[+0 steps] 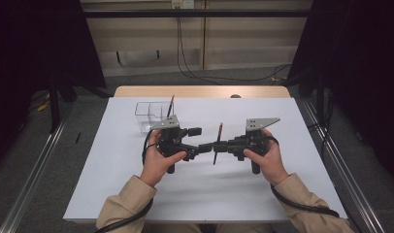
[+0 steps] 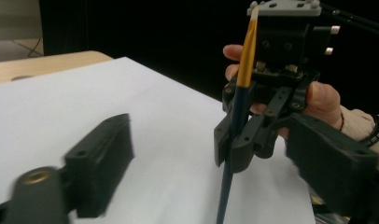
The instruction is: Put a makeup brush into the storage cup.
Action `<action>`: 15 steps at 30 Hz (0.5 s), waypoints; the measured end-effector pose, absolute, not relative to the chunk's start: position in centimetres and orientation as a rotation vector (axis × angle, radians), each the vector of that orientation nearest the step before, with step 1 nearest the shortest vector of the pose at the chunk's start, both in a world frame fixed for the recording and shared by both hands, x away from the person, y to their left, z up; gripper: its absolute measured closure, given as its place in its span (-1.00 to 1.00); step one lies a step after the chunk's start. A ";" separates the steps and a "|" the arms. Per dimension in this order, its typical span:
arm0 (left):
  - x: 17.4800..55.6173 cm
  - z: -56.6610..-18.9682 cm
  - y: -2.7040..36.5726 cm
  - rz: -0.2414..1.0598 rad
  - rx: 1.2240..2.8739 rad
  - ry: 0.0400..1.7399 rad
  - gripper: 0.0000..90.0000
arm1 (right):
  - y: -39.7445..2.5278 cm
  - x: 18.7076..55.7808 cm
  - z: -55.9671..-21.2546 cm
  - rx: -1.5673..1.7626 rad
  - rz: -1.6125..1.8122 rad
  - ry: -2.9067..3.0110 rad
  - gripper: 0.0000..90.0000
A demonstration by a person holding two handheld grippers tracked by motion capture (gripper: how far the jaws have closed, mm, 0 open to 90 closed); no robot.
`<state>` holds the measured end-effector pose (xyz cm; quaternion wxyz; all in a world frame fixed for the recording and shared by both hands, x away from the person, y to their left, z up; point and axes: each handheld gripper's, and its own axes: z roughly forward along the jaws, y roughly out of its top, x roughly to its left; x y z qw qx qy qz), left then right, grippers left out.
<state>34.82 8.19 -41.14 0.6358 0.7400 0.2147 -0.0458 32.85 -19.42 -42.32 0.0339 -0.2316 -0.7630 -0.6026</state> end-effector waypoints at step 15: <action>34.7 -40.4 6.9 -0.150 1.718 0.392 0.33 | -18.7 32.9 -42.4 -0.695 -1.838 -2.362 0.86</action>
